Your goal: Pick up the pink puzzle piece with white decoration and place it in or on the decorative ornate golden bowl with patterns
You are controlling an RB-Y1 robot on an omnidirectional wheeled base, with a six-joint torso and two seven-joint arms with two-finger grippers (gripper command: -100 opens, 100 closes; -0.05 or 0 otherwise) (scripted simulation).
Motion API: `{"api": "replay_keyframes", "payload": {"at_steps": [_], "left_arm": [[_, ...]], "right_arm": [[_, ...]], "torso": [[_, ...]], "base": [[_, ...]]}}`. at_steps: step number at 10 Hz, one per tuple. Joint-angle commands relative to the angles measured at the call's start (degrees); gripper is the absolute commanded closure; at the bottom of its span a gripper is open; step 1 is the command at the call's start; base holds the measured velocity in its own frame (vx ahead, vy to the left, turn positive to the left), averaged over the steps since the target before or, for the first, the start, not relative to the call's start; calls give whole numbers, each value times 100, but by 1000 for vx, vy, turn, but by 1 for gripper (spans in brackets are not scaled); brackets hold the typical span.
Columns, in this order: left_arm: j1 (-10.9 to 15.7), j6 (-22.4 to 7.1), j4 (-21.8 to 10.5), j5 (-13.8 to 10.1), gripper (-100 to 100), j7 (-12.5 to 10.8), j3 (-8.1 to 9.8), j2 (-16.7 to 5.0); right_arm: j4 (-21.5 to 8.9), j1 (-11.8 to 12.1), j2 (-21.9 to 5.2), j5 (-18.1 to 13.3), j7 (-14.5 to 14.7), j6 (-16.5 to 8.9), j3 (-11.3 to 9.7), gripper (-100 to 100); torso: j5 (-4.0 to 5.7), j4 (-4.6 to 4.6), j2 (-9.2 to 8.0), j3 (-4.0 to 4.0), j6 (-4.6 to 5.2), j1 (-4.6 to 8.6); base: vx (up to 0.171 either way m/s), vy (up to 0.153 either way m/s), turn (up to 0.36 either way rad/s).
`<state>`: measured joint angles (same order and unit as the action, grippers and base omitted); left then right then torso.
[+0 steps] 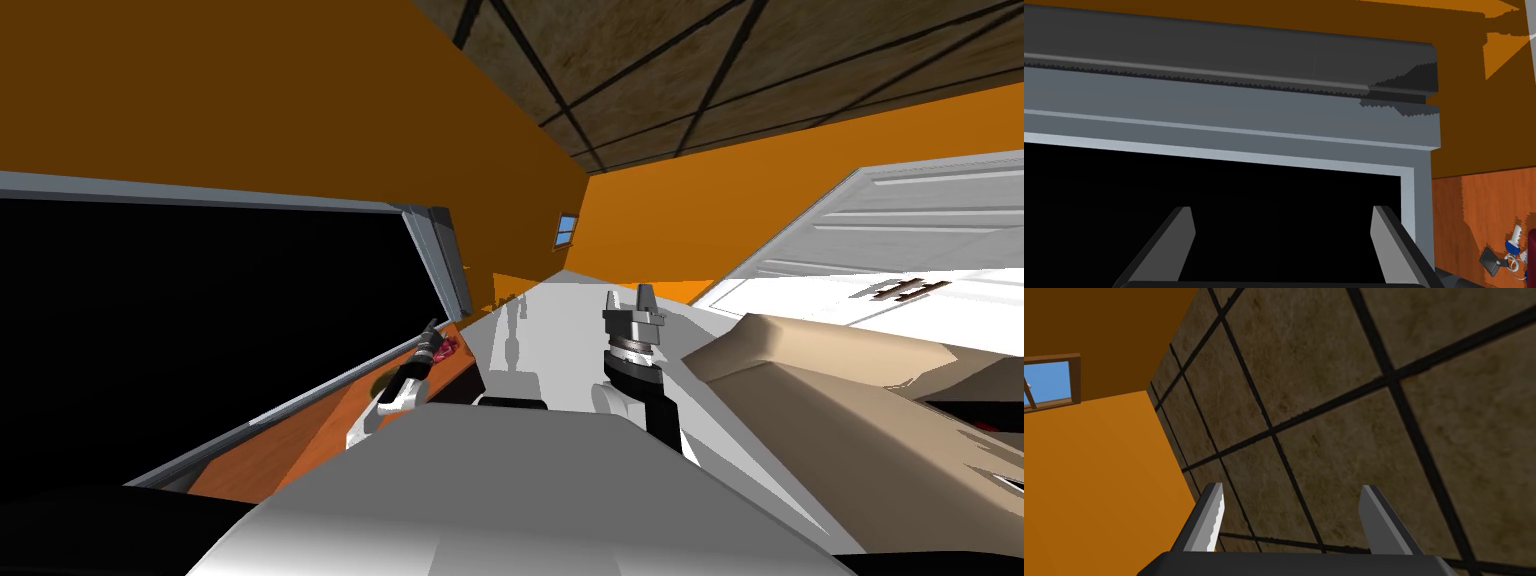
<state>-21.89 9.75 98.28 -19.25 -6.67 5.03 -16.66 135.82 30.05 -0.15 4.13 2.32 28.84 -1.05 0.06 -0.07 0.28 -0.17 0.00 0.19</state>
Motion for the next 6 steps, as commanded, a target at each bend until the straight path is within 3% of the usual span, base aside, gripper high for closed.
{"api": "replay_keyframes", "payload": {"at_steps": [1, 2, 4, 5, 6], "left_arm": [[74, -286, -286, -96, -100, 5, 100, -107], [152, -459, -424, -179, -100, -1, 190, -219], [152, -534, -582, -179, -100, -1, 190, -219], [232, -764, -802, -254, -100, -7, 285, -330], [232, -764, -880, -254, -100, -7, 285, -330]], "right_arm": [[0, 0, 0, 0, 0, 0, 0, 0], [0, 0, 0, 0, 0, 0, 0, 0], [0, 0, 0, 0, 0, 0, 0, 0], [0, 0, 0, 0, 0, 0, 0, 0], [0, 0, 0, 0, 0, 0, 0, 0]], "torso": [[0, 0, 0, 0, 0, 0], [0, 1, -2, 2, -1, 3], [1, -2, 8, -5, 1, 6], [-1, 1, -4, 2, 1, -5], [-2, 1, 0, 1, -1, -10]], "base": [[59, -69, 54], [104, -87, 118], [68, -58, 11], [68, -32, 48], [70, -34, 49]]}}
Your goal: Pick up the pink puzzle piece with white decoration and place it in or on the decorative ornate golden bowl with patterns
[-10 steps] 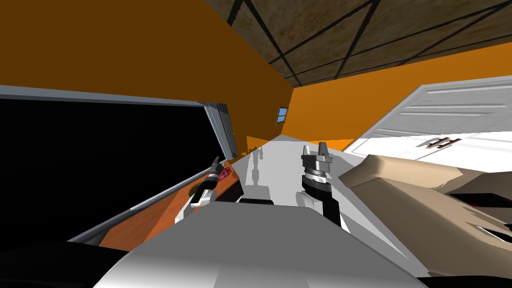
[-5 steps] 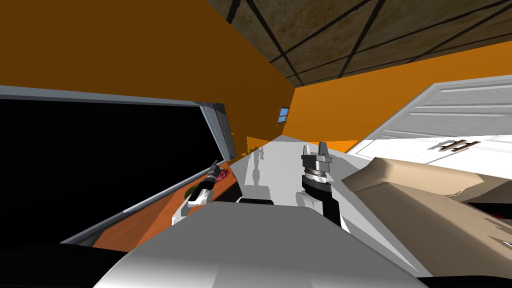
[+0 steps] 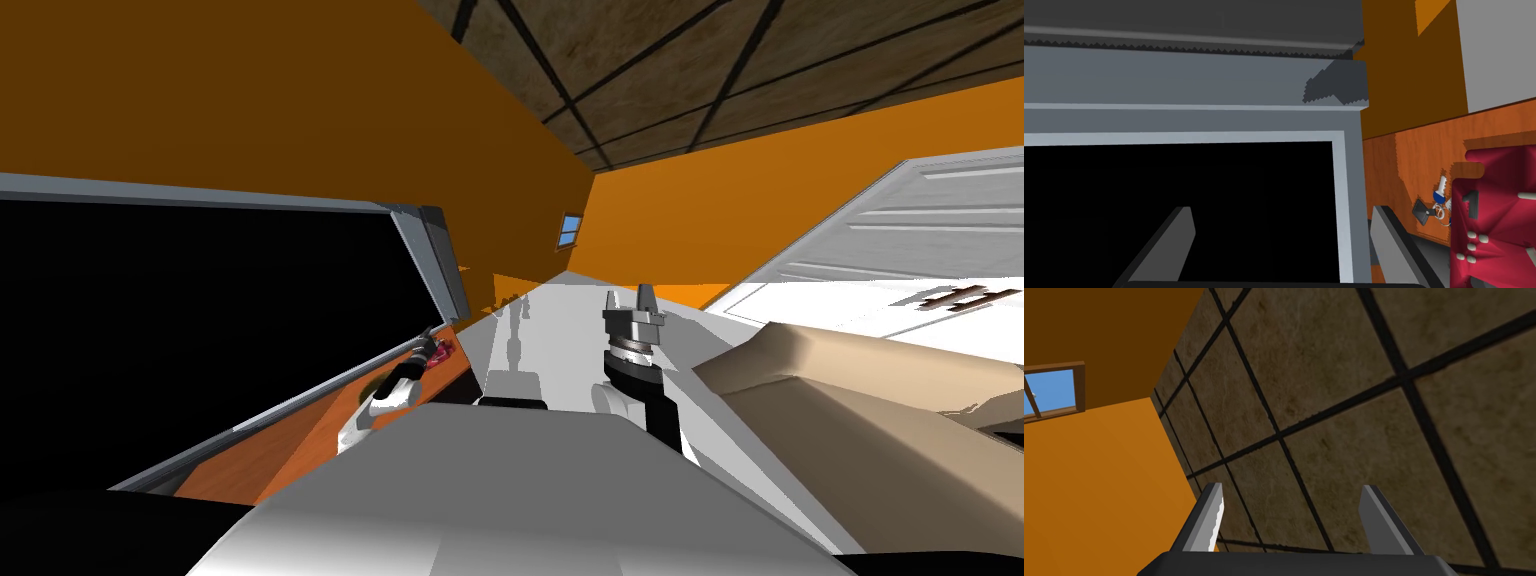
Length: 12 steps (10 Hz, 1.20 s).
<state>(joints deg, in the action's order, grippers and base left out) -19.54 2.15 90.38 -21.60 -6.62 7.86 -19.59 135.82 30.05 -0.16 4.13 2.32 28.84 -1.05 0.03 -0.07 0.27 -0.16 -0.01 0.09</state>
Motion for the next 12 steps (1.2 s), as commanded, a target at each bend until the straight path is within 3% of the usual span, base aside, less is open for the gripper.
{"api": "replay_keyframes", "payload": {"at_steps": [1, 2, 3, 4, 5, 6, 7, 8, 11, 12], "left_arm": [[76, -235, -286, -88, -100, -19, 102, -142], [76, -235, -392, -88, -100, -19, 102, -142], [156, -463, -602, -150, -100, -26, 205, -238], [156, -463, -697, -150, -100, -26, 205, -238], [234, -689, -943, -204, -100, -34, 311, -321], [234, -689, -1000, -204, -100, -34, 311, -321], [313, -911, -1180, -250, -100, -41, 420, -389], [313, -911, -1297, -250, -100, -41, 420, -389], [468, -1339, -1793, -320, -100, -56, 643, -485], [468, -1339, -1896, -320, -100, -56, 643, -485]], "right_arm": [[0, 0, 0, 0, 0, 0, 0, 0], [0, 0, 0, 0, 0, 0, 0, 0], [0, 0, 0, 0, 0, 0, 0, 0], [0, 0, 0, 0, 0, 0, 0, 0], [0, 0, 0, 0, 0, 0, 0, 0], [0, 1, 0, 0, 0, 0, 0, 0], [0, 0, 0, 0, 0, 0, 0, 0], [0, 1, 0, 0, 0, 0, 0, 0], [0, 0, 0, 0, 0, 0, 0, 0], [0, 1, 0, 0, 0, 0, 0, 0]], "torso": [[0, 0, 0, 0, 0, 0], [2, -1, 7, -3, -1, 7], [2, -1, 3, -2, 1, 9], [2, -1, 9, -5, 1, 12], [2, -1, 6, -4, 0, 4], [1, -2, 12, -7, 0, 3], [1, -2, 7, -4, 1, 4], [2, -2, 13, -7, 0, 8], [1, -2, 8, -5, 1, 1], [1, -3, 12, -7, -1, 5]], "base": [[92, -60, 82], [73, -62, 53], [92, -68, 73], [82, -47, 49], [101, -45, 99], [83, -47, 48], [106, -62, 94], [91, -45, 53], [97, -50, 81], [95, -54, 64]]}}
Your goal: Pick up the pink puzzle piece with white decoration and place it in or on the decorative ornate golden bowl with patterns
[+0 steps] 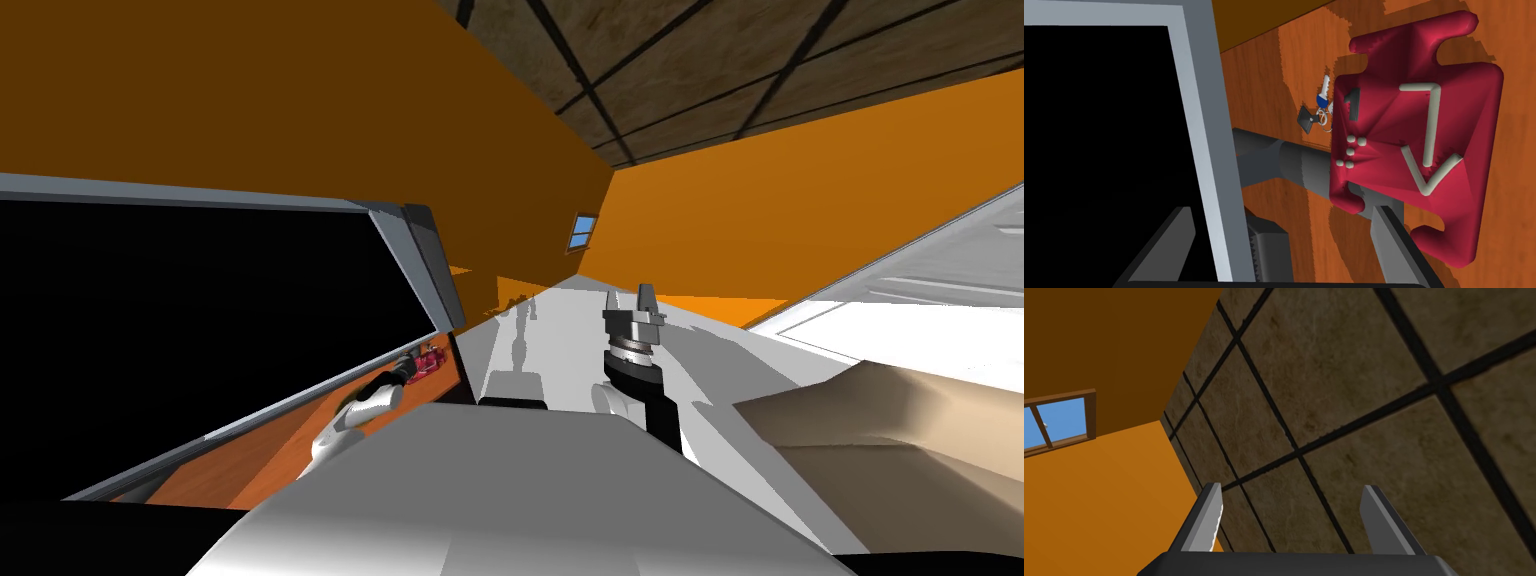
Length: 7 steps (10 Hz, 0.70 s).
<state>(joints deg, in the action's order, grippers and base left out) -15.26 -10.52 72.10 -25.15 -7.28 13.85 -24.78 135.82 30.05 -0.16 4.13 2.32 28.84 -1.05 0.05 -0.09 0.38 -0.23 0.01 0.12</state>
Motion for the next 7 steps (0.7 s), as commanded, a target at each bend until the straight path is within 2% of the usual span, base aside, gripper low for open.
{"api": "replay_keyframes", "payload": {"at_steps": [1, 2, 4, 5, 6, 7], "left_arm": [[113, -277, -286, 10, -100, 2, 157, 0], [113, -277, -358, 10, -100, 2, 157, 0], [250, -664, -769, -20, -100, -13, 380, -59], [250, -665, -911, -20, -100, -13, 380, -59], [312, -844, -1170, -26, -100, -20, 487, -85], [312, -844, -1170, -26, -100, -20, 487, -85]], "right_arm": [[0, 0, 0, 0, 0, 0, 0, 0], [0, 1, 0, 0, 0, 0, 0, 0], [0, 0, 0, 0, 0, 0, 0, 0], [0, 1, 0, 0, 0, 0, 0, 0], [0, 0, 0, 0, 0, 0, 0, 0], [0, 0, 0, 0, 0, 0, 0, 0]], "torso": [[0, 0, 0, 0, 0, 0], [-1, -1, 6, -3, -1, -4], [-2, 0, 0, 0, -1, -4], [1, -3, 13, -7, -2, 7], [1, -3, 10, -6, 1, 6], [0, -2, 9, -5, -1, 1]], "base": [[113, -40, 103], [86, -30, 54], [117, -63, 143], [122, -75, 57], [115, -58, 90], [80, -34, 63]]}}
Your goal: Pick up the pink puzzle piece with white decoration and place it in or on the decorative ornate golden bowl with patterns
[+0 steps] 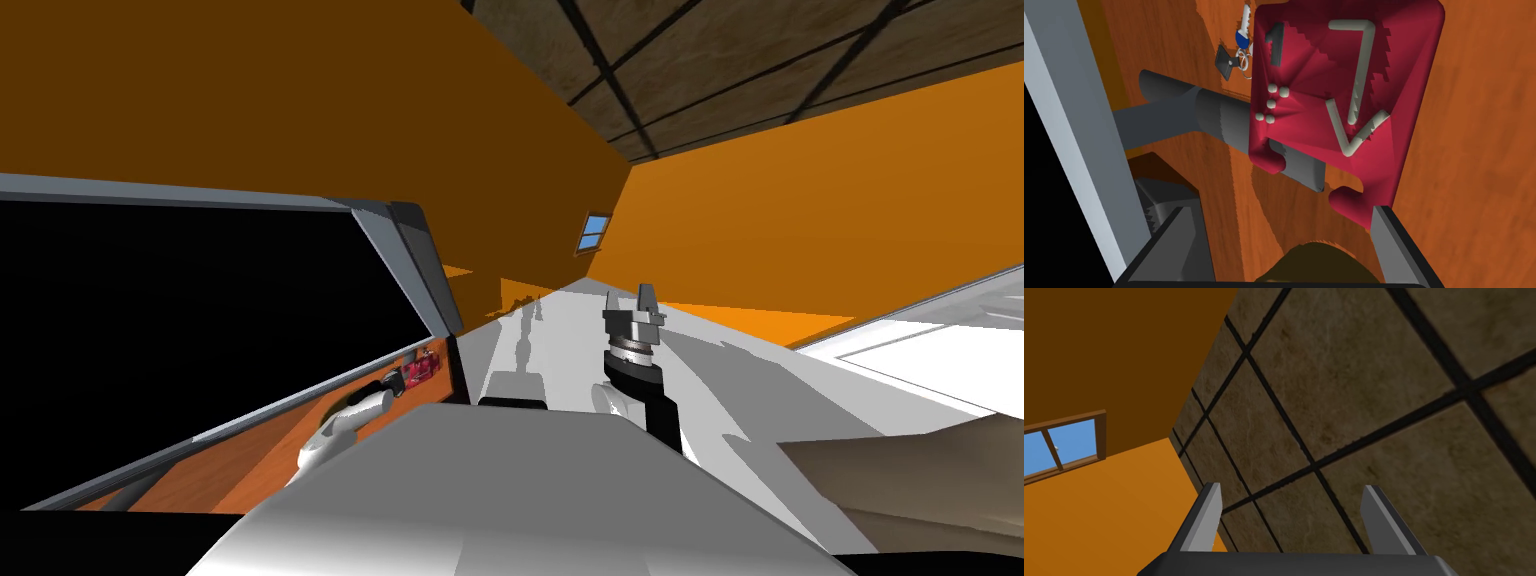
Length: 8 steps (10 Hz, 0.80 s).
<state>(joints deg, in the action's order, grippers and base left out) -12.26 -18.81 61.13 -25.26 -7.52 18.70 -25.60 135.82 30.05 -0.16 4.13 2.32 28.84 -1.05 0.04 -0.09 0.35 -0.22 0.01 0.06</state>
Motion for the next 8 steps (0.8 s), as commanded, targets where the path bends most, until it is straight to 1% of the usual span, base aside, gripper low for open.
{"api": "replay_keyframes", "payload": {"at_steps": [1, 2, 3, 4, 5, 7, 8], "left_arm": [[72, -184, -286, -17, -100, -2, 106, -27], [72, -184, -317, -17, -100, -2, 106, -27], [131, -340, -546, -15, -100, -9, 206, -52], [189, -485, -695, -11, -100, -15, 301, -79], [246, -618, -936, -6, -100, -21, 391, -109], [353, -847, -1303, 6, -100, -31, 550, -172], [353, -847, -1303, 6, -100, -31, 550, -172]], "right_arm": [[0, 0, 0, 0, 0, 0, 0, 0], [0, 0, 0, 0, 0, 0, 0, 0], [0, 0, 0, 0, 0, 0, 0, 0], [0, 0, 0, 0, 0, 0, 0, 0], [0, 1, 0, 0, 0, 0, 0, 0], [0, 1, 0, 0, 0, 0, 0, 0], [0, 1, 0, 0, 0, 0, 0, 0]], "torso": [[0, 0, 0, 0, 0, 0], [-2, 0, 3, -1, 0, -8], [-3, 1, -1, 1, 1, -10], [-2, 0, 1, 0, -1, -5], [0, -3, 15, -8, -1, 6], [0, -8, 42, -23, 3, 6], [2, -8, 38, -22, 1, 7]], "base": [[95, -14, 104], [81, -18, 55], [92, -35, 101], [141, -66, 163], [176, -61, 158], [194, -66, 104], [110, -23, 43]]}}
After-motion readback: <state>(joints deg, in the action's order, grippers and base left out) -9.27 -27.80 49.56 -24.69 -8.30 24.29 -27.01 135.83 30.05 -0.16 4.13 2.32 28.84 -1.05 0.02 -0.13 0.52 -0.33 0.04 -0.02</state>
